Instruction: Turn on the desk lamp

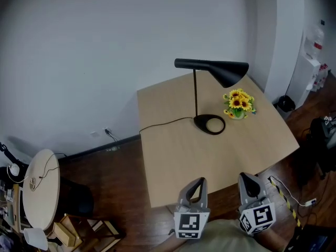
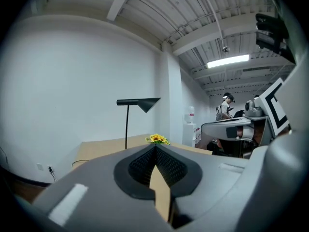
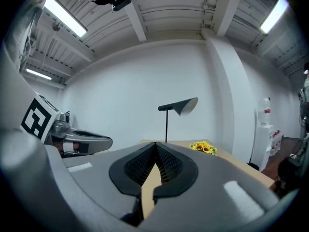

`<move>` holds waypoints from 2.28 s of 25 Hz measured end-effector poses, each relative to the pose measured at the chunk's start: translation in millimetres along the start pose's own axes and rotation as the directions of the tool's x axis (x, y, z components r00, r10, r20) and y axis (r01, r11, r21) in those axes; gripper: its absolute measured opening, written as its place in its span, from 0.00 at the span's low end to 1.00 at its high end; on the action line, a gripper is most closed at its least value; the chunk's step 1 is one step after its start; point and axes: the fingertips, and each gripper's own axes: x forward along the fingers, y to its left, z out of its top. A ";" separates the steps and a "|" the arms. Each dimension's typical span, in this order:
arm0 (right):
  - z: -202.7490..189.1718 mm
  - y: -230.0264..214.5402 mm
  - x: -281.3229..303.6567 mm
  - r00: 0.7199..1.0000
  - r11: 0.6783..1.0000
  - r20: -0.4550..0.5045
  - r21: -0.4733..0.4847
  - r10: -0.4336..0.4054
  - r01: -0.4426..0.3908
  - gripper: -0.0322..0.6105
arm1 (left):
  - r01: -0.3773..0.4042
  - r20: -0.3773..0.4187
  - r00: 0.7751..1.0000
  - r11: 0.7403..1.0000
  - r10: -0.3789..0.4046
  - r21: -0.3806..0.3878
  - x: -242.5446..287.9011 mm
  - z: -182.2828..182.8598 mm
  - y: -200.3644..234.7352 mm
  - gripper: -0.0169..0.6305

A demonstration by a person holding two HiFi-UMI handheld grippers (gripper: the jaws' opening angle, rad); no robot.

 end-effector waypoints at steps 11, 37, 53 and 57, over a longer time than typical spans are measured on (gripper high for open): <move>9.6 14.5 54.4 1.000 1.000 -0.018 -0.017 0.022 -0.023 0.05 | -0.053 0.008 0.999 0.998 0.054 -0.045 9.4 0.7 50.6 0.02; -32.3 -49.2 295.2 0.969 0.973 -0.118 -0.052 0.218 -0.225 0.05 | -0.166 -0.045 0.985 0.986 0.166 -0.003 209.8 6.6 124.2 0.02; -114.2 -70.9 407.1 0.933 0.964 -0.272 -0.058 0.235 -0.259 0.05 | -0.275 -0.201 0.941 0.961 0.273 0.018 284.4 -47.3 179.1 0.02; -141.4 -71.7 429.1 0.915 0.963 -0.330 -0.056 0.233 -0.265 0.05 | -0.277 -0.256 0.928 0.961 0.272 0.018 297.7 -68.4 186.6 0.02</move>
